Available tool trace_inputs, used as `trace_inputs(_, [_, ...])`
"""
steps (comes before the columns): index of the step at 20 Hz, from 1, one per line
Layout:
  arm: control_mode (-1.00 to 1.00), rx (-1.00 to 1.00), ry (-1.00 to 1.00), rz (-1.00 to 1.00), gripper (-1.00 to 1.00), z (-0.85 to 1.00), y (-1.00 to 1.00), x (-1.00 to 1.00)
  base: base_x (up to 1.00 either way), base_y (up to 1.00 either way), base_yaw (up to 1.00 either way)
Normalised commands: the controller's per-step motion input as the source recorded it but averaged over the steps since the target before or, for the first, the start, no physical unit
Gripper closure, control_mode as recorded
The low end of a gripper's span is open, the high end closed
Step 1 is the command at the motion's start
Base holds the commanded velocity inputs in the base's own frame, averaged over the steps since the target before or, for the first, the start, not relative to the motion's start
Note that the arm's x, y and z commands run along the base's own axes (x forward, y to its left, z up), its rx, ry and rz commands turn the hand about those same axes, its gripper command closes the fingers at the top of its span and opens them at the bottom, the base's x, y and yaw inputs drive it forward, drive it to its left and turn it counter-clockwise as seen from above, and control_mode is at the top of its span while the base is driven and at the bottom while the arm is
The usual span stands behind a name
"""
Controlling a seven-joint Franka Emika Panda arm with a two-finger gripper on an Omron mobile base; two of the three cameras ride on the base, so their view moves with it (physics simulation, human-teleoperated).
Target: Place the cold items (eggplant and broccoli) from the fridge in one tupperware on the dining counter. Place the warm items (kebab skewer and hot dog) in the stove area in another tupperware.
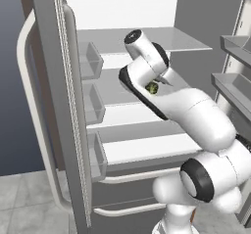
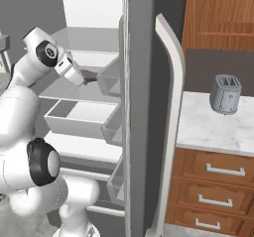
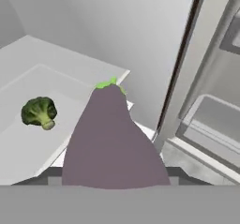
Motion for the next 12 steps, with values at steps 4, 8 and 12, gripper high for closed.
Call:
trace_inputs(4, [-1.0,0.0,-0.06,-0.11,1.0,-0.84,-0.2,-1.0,0.0,0.0,0.0])
trace_inputs(8, [-1.0,0.0,0.0,-0.06,1.0,-0.26,0.0,-1.0,0.0,0.0,0.0])
trace_inputs(12, [-1.0,0.01,0.0,0.0,1.0,-0.27,-0.24,-0.89,0.0,0.0,0.0])
